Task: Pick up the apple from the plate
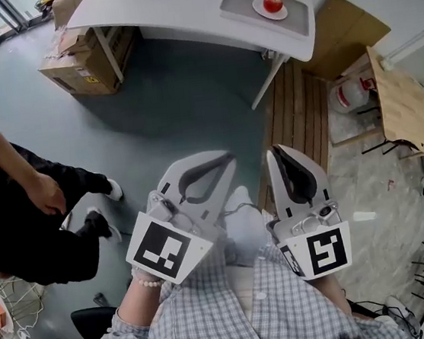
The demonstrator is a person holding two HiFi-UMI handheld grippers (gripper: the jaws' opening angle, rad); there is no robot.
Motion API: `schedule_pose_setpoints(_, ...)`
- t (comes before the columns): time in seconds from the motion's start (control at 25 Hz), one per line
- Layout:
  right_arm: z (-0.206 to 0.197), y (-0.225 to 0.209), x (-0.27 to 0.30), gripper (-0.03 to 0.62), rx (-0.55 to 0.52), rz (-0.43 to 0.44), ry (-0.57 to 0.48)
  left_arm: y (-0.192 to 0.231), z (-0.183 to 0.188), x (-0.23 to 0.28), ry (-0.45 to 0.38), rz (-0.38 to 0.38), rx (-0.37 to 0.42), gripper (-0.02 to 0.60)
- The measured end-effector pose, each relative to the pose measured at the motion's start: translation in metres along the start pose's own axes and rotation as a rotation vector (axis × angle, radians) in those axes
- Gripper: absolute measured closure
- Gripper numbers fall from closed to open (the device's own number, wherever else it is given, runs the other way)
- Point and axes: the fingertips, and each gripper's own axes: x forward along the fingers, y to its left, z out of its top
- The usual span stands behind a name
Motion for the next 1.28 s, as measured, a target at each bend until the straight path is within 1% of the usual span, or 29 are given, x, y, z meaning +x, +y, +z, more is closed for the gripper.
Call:
schedule_pose_setpoints(0.24,-0.007,-0.018,0.026,0.566,0.018,0.015,0.009,0.023,0.003,0.020,0.004,0.029,0.005,0.572)
schedule_pose_setpoints(0.4,-0.011,-0.041,0.050,0.566,0.027,0.055,0.001,0.040,0.006,0.045,0.012,0.072,0.008,0.572)
schedule_pose_setpoints(0.6,-0.011,-0.085,0.085,0.566,0.028,0.104,-0.007,0.062,0.018,0.092,0.004,0.115,0.026,0.572)
schedule_pose_setpoints(0.84,-0.010,-0.145,0.131,0.566,0.024,0.152,-0.009,0.095,0.033,0.151,0.003,0.173,-0.011,0.572)
schedule_pose_setpoints(1.08,-0.009,-0.202,0.162,0.566,0.019,0.156,-0.015,0.118,0.047,0.207,-0.001,0.191,-0.022,0.572)
schedule_pose_setpoints(1.28,-0.015,-0.234,0.172,0.566,0.029,0.140,-0.010,0.126,0.052,0.237,0.006,0.180,-0.023,0.571)
